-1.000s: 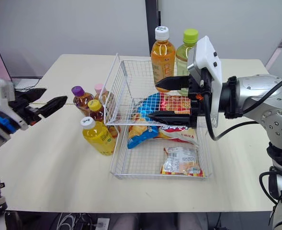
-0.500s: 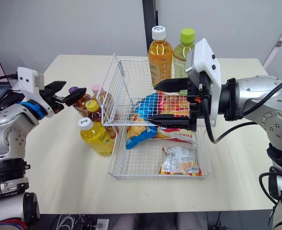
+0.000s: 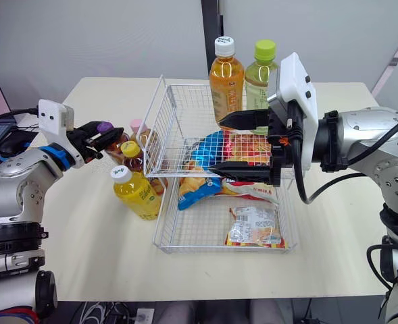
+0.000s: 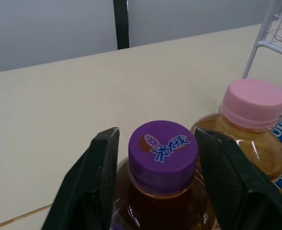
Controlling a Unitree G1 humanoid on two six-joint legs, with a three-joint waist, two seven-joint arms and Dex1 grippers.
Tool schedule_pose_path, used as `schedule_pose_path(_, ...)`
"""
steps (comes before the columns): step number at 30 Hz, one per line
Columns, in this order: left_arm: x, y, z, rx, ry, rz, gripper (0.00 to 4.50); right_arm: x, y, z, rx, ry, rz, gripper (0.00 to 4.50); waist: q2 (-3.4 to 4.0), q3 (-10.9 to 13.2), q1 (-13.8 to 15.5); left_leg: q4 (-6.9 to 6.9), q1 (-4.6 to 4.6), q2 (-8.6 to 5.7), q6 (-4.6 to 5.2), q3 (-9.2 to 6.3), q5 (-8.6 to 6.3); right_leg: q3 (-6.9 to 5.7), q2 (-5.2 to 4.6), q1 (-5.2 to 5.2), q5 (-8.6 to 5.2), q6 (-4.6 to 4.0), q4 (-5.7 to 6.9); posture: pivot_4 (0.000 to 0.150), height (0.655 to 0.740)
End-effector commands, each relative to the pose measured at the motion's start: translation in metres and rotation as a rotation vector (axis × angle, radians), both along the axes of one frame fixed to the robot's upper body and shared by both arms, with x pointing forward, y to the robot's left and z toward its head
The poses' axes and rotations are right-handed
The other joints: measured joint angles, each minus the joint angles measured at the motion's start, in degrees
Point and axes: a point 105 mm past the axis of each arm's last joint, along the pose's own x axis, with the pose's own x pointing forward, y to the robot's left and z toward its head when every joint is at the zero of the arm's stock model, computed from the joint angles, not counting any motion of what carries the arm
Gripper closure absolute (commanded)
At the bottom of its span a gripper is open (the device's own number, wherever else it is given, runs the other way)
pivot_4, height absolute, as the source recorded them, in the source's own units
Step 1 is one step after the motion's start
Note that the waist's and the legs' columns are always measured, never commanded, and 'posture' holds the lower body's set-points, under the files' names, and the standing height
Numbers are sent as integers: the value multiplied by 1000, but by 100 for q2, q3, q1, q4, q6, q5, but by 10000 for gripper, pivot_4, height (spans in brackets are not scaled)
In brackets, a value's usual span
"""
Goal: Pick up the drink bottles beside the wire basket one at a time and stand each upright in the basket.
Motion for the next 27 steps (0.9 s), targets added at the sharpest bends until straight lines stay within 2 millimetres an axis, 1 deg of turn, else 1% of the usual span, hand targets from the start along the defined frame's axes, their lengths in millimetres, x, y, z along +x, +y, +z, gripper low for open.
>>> schedule_pose_path(1,-1,1,13,10,-45,-2,31373,-6,-3,10,12,-51,4,0,0,0,-1,0,0,0,0,0,0,0,0,0,0,0,0,1500,7400)
schedule_pose_path(5,-3,3,16,2,-56,-2,31550,-6,-4,9,10,-52,0,0,0,0,1,0,0,0,0,0,0,0,0,0,0,0,0,1500,7400)
schedule_pose_path(9,-10,14,31,5,-96,33,31550,-6,-4,10,13,-58,-8,0,0,0,-5,0,0,0,0,0,0,0,0,0,0,0,0,1500,7400)
schedule_pose_path(13,-25,29,67,21,-158,61,31550,-5,-10,14,26,-68,-28,0,-3,2,-21,-1,-3,4,0,-1,0,1,7,-5,0,0,-1,1500,7400)
schedule_pose_path(17,-42,40,105,78,-193,61,31550,-3,-18,19,40,-80,-49,0,-3,2,-8,-4,-7,4,0,-4,0,-1,11,-7,0,0,-5,1500,7400)
schedule_pose_path(20,-49,46,134,131,-200,74,31550,-2,-24,21,42,-94,-67,0,-4,3,11,-2,-11,2,0,-5,0,-3,25,-6,0,0,-6,1500,7400)
schedule_pose_path(22,-51,45,150,149,-211,62,31550,-1,-27,21,39,-106,-77,0,-4,3,32,-1,-12,0,0,-8,0,-5,27,-3,0,1,-8,1500,7400)
schedule_pose_path(23,-52,39,162,157,-224,40,31550,0,-30,23,42,-117,-87,0,-4,3,33,0,-12,0,0,-9,0,-8,28,0,0,2,-9,1500,7400)
schedule_pose_path(24,-53,36,170,163,-231,24,31550,0,-32,24,44,-124,-94,0,-4,3,40,0,-11,-2,0,-7,0,-5,28,0,0,2,-8,1500,7400)
schedule_pose_path(27,-52,9,207,162,-283,-67,31550,3,-41,31,55,-162,-134,0,-7,4,51,4,-14,-3,0,-12,0,-11,33,2,0,3,-4,1500,7400)
